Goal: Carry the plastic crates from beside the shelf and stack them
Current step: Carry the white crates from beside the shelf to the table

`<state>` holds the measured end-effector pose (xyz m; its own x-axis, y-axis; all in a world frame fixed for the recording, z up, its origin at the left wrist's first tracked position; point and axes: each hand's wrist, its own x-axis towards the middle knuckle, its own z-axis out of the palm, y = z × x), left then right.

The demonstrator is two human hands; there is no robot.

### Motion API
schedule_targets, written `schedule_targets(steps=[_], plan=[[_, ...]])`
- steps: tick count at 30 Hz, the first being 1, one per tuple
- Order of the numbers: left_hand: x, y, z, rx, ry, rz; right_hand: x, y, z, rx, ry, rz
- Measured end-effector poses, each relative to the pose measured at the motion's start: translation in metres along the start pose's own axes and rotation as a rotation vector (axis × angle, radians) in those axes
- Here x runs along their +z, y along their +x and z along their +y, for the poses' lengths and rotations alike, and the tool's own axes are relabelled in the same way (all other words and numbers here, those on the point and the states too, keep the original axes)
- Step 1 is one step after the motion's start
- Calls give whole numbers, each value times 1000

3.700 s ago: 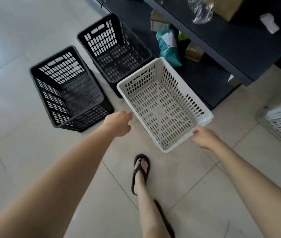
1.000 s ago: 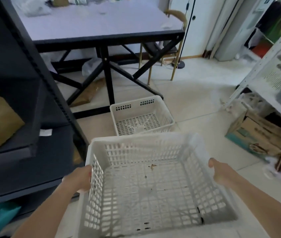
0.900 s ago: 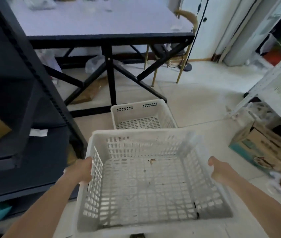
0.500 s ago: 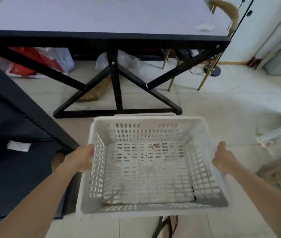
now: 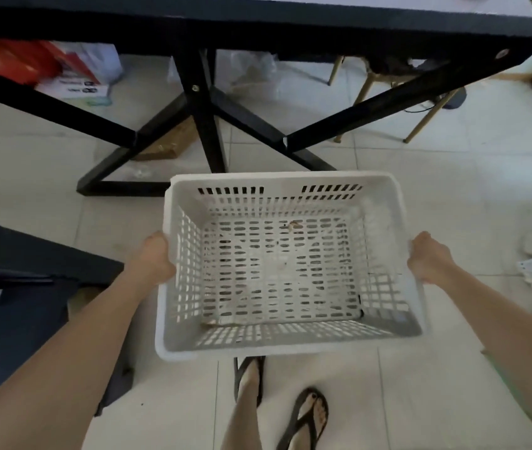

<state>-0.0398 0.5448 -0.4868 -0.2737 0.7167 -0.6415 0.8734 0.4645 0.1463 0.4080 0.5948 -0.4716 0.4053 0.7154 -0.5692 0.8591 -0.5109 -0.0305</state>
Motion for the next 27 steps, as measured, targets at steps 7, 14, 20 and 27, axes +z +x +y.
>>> schedule_targets(steps=[7, 14, 20, 27], plan=[[-20, 38, 18, 10, -82, -27, -8, 31, -14, 83, 39, -28], [-25, 51, 18, 2, -81, -46, -10, 32, -22, 88, 37, -29], [-18, 51, 19, -1, -81, -26, -11, 39, -21, 86, 143, -35], [-17, 57, 19, -5, -91, -47, -8, 41, -20, 40, 97, -47]])
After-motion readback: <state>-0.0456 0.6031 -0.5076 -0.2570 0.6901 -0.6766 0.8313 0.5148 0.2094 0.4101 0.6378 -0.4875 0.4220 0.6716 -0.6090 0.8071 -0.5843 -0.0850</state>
